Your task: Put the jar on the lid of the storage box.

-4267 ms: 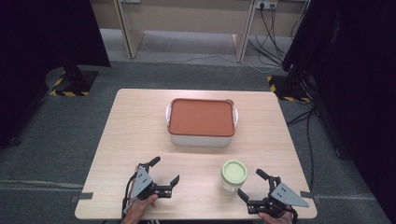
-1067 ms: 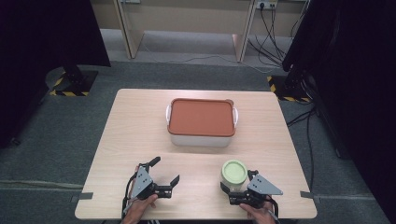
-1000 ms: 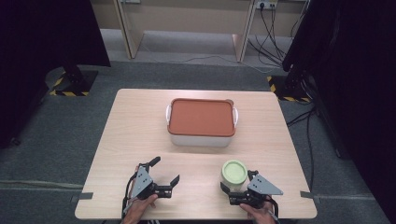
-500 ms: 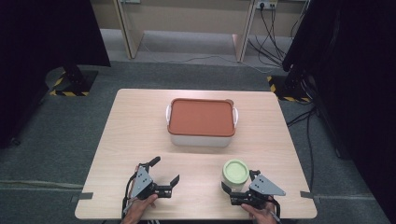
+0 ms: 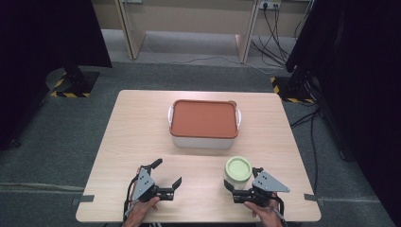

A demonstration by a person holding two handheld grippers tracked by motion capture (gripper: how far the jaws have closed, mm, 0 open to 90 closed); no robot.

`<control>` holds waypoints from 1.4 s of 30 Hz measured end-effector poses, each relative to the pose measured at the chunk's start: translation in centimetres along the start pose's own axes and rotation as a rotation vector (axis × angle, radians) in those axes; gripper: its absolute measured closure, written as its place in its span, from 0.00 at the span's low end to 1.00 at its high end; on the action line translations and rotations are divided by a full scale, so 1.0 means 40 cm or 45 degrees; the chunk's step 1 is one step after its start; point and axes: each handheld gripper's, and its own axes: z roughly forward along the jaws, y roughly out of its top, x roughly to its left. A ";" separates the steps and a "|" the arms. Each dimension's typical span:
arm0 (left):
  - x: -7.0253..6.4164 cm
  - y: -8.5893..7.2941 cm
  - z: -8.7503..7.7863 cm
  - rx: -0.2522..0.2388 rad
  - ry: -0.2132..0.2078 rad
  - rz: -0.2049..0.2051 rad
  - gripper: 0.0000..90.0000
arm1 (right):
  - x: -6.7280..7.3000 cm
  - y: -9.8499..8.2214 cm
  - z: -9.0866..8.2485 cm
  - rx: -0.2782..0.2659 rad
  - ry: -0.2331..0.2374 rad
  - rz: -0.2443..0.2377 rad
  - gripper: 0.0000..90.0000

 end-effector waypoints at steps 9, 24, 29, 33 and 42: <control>0.000 0.000 0.000 0.000 0.000 -0.002 0.00 | 0.003 0.023 0.019 0.006 0.014 0.011 0.13; 0.001 0.000 0.000 0.002 -0.001 -0.004 0.00 | -0.010 0.083 0.049 -0.002 0.012 0.021 0.13; 0.001 0.000 0.001 0.003 -0.002 -0.004 0.00 | -0.015 0.091 0.059 0.005 0.013 0.031 0.13; 0.001 0.000 0.000 0.002 -0.002 -0.004 0.00 | -0.016 0.099 0.066 0.004 0.014 0.029 0.13; 0.002 0.000 -0.001 -0.001 -0.008 -0.005 0.00 | -0.019 0.123 0.086 0.006 0.013 0.025 0.13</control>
